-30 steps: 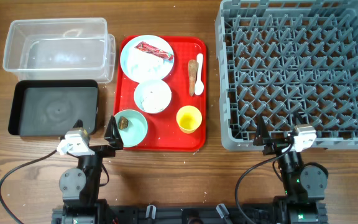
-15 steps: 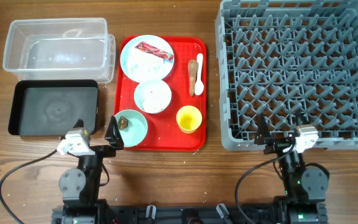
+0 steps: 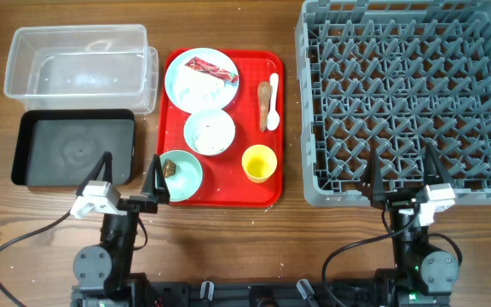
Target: Sort waste into correct bins and load items into the dishwasher rack
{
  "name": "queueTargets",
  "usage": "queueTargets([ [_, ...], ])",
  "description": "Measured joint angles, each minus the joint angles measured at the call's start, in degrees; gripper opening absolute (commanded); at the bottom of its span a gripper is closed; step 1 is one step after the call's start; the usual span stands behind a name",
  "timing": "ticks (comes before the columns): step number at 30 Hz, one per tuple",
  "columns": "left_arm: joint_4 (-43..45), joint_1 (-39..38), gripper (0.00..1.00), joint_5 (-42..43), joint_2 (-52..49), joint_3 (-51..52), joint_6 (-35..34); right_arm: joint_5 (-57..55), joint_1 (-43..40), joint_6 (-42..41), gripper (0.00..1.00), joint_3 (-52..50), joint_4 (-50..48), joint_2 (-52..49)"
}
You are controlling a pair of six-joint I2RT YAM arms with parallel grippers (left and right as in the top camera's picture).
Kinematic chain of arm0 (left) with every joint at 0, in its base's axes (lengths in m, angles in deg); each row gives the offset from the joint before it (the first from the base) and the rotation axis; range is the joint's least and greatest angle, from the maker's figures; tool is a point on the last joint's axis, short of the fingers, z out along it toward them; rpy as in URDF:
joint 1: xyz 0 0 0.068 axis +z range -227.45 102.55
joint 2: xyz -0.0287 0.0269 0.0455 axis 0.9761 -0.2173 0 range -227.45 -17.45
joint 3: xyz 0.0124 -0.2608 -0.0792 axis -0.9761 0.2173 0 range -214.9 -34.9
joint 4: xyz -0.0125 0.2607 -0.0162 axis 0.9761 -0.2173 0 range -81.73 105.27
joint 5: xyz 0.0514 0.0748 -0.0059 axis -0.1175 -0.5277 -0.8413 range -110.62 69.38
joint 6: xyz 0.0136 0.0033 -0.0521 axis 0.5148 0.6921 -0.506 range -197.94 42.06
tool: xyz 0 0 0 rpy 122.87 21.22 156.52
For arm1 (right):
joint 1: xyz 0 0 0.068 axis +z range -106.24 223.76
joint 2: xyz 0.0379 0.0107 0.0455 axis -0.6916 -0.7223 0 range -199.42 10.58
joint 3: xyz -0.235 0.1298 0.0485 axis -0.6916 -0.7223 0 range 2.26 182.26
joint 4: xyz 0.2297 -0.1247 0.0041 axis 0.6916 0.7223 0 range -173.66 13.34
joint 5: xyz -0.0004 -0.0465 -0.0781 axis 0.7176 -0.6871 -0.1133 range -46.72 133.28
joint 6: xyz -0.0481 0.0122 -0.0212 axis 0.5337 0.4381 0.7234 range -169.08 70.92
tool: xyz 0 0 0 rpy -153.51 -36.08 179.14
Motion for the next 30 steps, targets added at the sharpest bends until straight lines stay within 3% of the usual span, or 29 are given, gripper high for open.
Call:
queueTargets([
  [7,-4.3,0.0,1.00,0.2,-12.8,-13.1,0.0,0.3,0.0,0.8,1.00,4.5,0.7,-7.5],
  [13,-17.7,0.0,1.00,0.2,-37.5,-35.8,0.0,7.2,0.0,1.0,1.00,20.3,6.5,-27.9],
  [16,-25.8,0.0,1.00,0.2,-49.0,-49.4,0.0,10.3,0.0,1.0,1.00,31.5,16.6,-37.3],
  [21,-43.8,-0.1,1.00,1.6,-71.9,-77.2,1.6,12.5,0.0,1.4,1.00,58.0,44.1,-55.8],
  [24,-54.0,-0.1,1.00,2.4,-88.3,-94.9,3.7,12.7,0.0,1.5,1.00,68.6,56.5,-64.0],
  [26,-59.3,-0.2,1.00,4.3,-97.4,-104.2,5.6,12.7,0.0,1.5,1.00,70.9,56.8,-67.5],
  [30,-61.0,-1.8,1.00,9.1,-106.4,-105.8,6.7,12.7,0.0,-2.8,1.00,71.0,58.0,-70.2],
])
